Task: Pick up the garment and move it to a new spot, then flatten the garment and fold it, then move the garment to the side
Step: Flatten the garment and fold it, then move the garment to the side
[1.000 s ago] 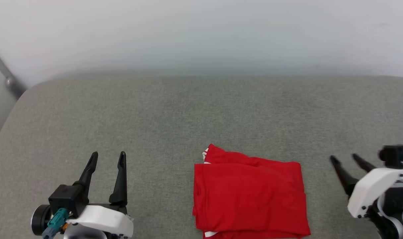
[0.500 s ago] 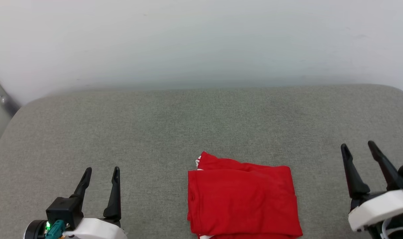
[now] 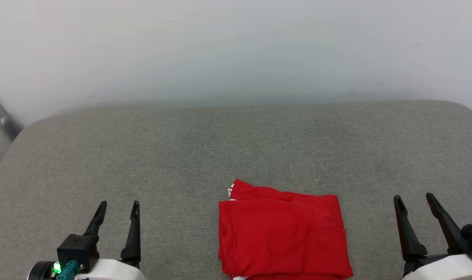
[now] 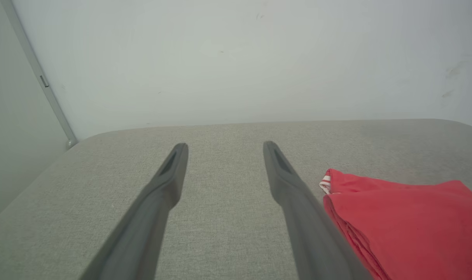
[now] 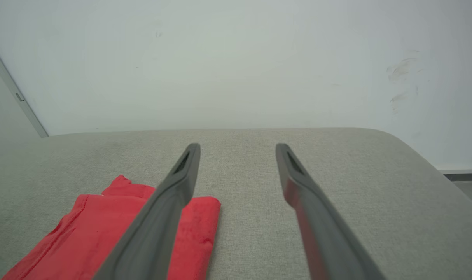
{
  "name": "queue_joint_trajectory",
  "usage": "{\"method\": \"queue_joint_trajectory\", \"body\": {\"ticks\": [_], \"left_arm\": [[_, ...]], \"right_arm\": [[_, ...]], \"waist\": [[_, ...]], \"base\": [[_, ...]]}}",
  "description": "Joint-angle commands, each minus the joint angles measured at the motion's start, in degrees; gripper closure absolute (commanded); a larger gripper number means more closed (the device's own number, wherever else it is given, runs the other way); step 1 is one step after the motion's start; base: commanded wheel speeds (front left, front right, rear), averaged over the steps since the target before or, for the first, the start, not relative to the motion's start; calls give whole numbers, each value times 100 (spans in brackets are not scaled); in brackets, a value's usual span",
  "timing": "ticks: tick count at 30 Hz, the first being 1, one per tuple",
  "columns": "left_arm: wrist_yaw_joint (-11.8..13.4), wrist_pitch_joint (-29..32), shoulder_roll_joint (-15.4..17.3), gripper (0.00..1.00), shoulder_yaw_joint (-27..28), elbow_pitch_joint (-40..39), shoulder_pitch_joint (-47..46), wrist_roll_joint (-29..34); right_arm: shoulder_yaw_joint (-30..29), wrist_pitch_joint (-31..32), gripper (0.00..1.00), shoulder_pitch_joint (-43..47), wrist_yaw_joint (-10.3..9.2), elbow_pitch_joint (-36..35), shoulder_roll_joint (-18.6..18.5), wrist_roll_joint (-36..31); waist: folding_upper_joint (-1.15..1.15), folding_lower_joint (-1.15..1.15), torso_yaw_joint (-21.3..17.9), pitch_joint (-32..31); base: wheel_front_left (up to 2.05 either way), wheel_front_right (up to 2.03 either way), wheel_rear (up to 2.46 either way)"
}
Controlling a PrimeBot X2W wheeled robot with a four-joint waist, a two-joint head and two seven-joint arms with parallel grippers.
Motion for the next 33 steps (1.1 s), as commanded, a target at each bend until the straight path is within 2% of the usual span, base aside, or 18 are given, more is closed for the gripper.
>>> {"method": "queue_joint_trajectory", "body": {"ticks": [1,13,16,18,22,26,30,33], "left_arm": [[21,20,40,0,12,-2,-55,29],[27,20,1,0,-1,17,-87,-47],[63,-14,-24,0,38,13,-86,-89],[74,-57,-58,0,67,-3,-76,-109],[82,-139,-126,0,127,-29,-99,-154],[67,-206,-186,0,172,-30,-165,-183],[22,-269,-258,0,191,-66,-294,-152],[-17,-309,-324,0,191,-72,-404,-108]], "right_arm": [[11,12,0,68,-2,-60,49,-29],[-99,183,0,-21,-2,-181,117,-12],[-344,343,0,-54,-2,-100,132,191],[-708,589,0,-110,-3,34,137,418],[-1552,1336,0,-246,-3,469,46,1060],[-2122,2321,0,-425,-2,994,-149,1621],[-2457,3611,0,-620,-2,1577,-170,2111],[-2660,4662,0,-816,-2,1930,17,2276]], "waist": [[0,0,-20,13],[0,0,-16,63],[0,0,-30,81],[0,0,-32,97],[0,0,22,154],[0,0,132,236],[0,0,294,403],[0,0,435,553]], "base": [[0,0,0],[0,0,0],[0,0,0],[0,0,0],[0,0,0],[0,0,0],[0,0,0],[0,0,0]]}}
